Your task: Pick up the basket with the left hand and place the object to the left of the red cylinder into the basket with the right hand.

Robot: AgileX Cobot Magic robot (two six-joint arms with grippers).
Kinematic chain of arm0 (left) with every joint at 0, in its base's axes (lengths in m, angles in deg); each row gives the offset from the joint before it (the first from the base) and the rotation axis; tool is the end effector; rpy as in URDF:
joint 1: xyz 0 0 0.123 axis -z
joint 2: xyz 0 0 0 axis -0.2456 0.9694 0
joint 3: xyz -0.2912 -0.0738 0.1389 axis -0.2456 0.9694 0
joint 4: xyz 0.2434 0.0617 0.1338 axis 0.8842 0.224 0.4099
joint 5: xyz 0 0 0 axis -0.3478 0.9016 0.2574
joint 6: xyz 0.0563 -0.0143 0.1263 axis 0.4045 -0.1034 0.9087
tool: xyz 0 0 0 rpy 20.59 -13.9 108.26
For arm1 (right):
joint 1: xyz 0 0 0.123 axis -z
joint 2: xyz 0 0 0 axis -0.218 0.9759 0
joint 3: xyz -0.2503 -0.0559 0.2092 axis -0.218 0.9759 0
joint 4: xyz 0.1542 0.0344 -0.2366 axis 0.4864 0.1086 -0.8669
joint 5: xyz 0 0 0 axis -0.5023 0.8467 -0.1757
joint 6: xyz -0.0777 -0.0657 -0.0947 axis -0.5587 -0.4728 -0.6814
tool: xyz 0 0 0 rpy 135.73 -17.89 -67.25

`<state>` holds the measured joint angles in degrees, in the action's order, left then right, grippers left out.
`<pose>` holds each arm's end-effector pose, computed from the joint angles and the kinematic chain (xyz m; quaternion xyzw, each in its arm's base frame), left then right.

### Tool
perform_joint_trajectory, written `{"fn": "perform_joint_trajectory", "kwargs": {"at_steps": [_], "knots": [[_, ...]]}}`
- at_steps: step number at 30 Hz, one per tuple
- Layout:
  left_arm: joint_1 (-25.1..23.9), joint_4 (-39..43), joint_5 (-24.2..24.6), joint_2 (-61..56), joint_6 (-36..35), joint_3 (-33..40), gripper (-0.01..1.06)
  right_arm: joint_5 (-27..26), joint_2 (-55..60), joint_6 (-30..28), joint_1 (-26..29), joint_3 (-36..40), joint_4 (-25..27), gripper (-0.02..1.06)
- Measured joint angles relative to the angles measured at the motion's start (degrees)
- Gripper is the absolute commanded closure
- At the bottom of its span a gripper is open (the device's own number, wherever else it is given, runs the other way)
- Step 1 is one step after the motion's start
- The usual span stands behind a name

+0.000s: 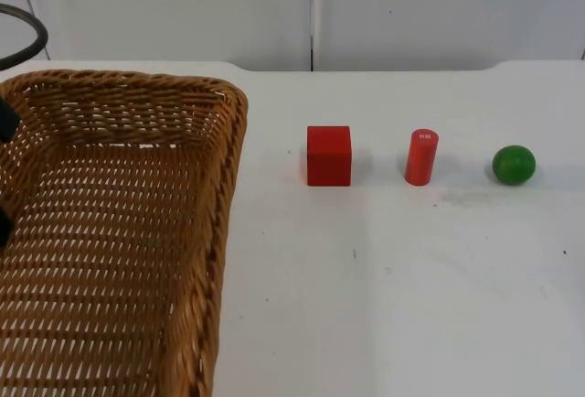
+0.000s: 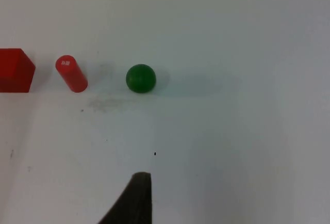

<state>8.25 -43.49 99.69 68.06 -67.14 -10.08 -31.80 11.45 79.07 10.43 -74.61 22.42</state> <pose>0.2776 -0.0229 0.1830 -0.0137 0.9810 -0.1851 0.0559 0.1794 0.0097 0.3245 -0.0112 0.9048 0.0224 0.4252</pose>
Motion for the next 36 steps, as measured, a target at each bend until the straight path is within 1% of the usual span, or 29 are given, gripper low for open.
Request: {"fn": "perform_joint_trajectory", "kwargs": {"at_steps": [18,22,23,27,28,30,33,34,36], "knots": [[0.0,0.0,0.0,0.0,0.5,0.0,1.05,-1.7,0.0,0.0,0.0,0.0,0.0,-0.01],[0.0,0.0,0.0,0.0,0.5,0.0,1.05,-1.7,0.0,0.0,0.0,-3.9,0.0,-0.01],[0.0,0.0,0.0,0.0,0.5,0.0,1.05,-1.7,0.0,0.0,0.0,-3.9,0.0,-0.01],[0.0,0.0,0.0,0.0,1.2,0.0,1.05,-2.0,1.4,0.0,0.0,-9.7,0.0,-0.01],[0.0,0.0,0.0,0.0,1.2,0.0,1.05,-2.0,1.4,0.0,0.0,-9.7,0.0,-0.01],[0.0,0.0,0.0,0.0,1.6,0.0,1.05,-2.0,3.6,0.0,0.0,-12.8,0.0,-0.01],[0.0,0.0,0.0,0.0,1.8,0.0,1.05,-0.4,8.6,-1.9,0.0,-17.8,0.0,-0.01],[0.0,0.0,0.0,0.0,1.8,0.0,1.05,-0.4,8.6,-1.9,0.0,-17.8,0.0,-0.01],[0.0,0.0,0.0,0.0,1.8,0.0,1.05,0.5,13.5,-4.2,0.0,-22.1,0.0,-0.01]]}}
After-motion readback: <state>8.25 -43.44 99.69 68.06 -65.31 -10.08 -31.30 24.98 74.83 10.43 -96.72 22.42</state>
